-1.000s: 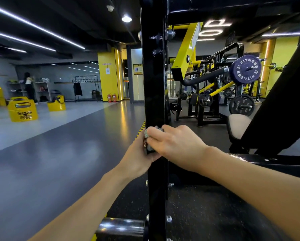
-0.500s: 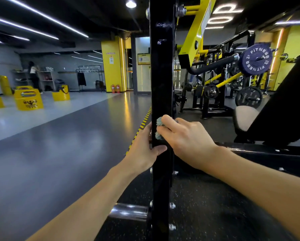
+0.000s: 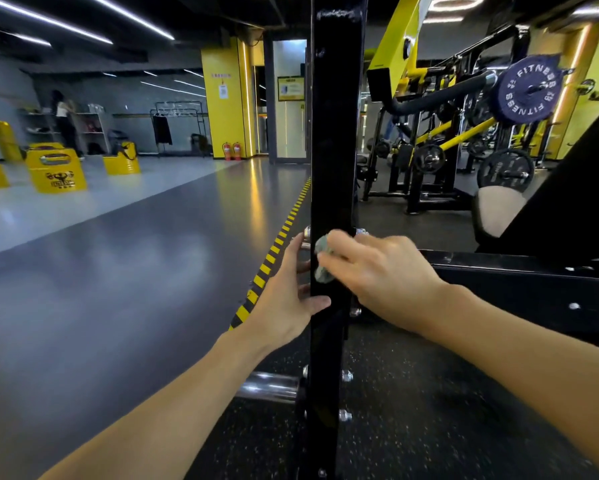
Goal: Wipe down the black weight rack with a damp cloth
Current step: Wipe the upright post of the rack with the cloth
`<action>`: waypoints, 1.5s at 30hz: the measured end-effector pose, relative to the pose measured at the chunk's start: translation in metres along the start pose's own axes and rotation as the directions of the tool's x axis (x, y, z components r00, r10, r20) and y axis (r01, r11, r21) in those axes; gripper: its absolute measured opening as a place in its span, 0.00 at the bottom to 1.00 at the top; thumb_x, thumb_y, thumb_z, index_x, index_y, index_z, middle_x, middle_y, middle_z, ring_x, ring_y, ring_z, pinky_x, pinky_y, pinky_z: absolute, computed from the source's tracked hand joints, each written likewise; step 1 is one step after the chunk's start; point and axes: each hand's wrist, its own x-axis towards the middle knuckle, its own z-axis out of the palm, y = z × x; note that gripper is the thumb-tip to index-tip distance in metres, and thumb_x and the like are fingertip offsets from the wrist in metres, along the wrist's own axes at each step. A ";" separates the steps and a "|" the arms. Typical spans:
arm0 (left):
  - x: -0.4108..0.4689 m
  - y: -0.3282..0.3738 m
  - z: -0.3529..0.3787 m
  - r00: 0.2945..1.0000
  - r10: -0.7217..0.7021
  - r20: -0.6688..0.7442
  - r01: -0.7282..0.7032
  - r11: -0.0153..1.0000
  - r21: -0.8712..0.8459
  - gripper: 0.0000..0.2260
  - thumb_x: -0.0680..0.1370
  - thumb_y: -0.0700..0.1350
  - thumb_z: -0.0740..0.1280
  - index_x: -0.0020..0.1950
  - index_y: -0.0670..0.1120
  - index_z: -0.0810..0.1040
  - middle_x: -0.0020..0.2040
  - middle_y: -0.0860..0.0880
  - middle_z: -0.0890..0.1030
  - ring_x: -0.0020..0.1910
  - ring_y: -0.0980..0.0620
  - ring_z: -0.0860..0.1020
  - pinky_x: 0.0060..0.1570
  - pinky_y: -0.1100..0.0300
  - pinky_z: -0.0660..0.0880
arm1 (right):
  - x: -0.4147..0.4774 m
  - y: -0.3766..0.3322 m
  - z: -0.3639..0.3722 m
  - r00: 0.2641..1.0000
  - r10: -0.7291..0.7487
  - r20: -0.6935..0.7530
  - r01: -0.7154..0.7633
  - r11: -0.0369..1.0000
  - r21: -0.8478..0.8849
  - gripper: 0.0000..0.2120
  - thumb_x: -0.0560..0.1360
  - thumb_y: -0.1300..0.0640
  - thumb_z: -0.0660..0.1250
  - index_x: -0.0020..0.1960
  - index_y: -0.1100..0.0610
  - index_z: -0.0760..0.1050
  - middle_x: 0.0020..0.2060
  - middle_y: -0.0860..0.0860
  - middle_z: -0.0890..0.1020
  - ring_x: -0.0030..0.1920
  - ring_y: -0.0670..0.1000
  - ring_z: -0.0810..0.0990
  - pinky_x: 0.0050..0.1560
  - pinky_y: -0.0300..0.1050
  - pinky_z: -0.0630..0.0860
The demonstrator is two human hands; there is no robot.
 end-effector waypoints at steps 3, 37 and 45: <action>-0.003 -0.001 0.001 0.999 0.026 -0.037 -0.023 0.998 0.066 0.42 0.76 0.35 0.71 0.81 0.54 0.48 0.58 0.64 0.74 0.50 0.77 0.74 0.48 0.78 0.71 | -0.003 -0.015 0.005 0.987 0.157 -0.042 -0.154 0.986 0.071 0.10 0.73 0.65 0.62 0.53 0.60 0.78 0.50 0.54 0.69 0.32 0.55 0.74 0.20 0.44 0.66; -0.030 -0.013 0.040 0.780 0.533 -0.327 -0.280 0.765 0.579 0.15 0.67 0.28 0.73 0.52 0.39 0.82 0.47 0.46 0.77 0.42 0.51 0.76 0.41 0.61 0.72 | -0.035 -0.004 0.009 0.848 0.409 0.336 -0.435 0.900 0.004 0.48 0.72 0.49 0.67 0.80 0.61 0.41 0.68 0.57 0.70 0.67 0.59 0.69 0.69 0.54 0.64; -0.038 -0.023 0.029 0.840 0.516 -0.169 -0.295 0.695 0.655 0.17 0.65 0.26 0.74 0.50 0.39 0.82 0.47 0.47 0.77 0.40 0.50 0.76 0.37 0.57 0.76 | -0.035 -0.005 0.010 0.853 0.405 0.328 -0.434 0.901 0.015 0.47 0.73 0.48 0.65 0.80 0.61 0.40 0.69 0.57 0.69 0.69 0.59 0.67 0.70 0.53 0.62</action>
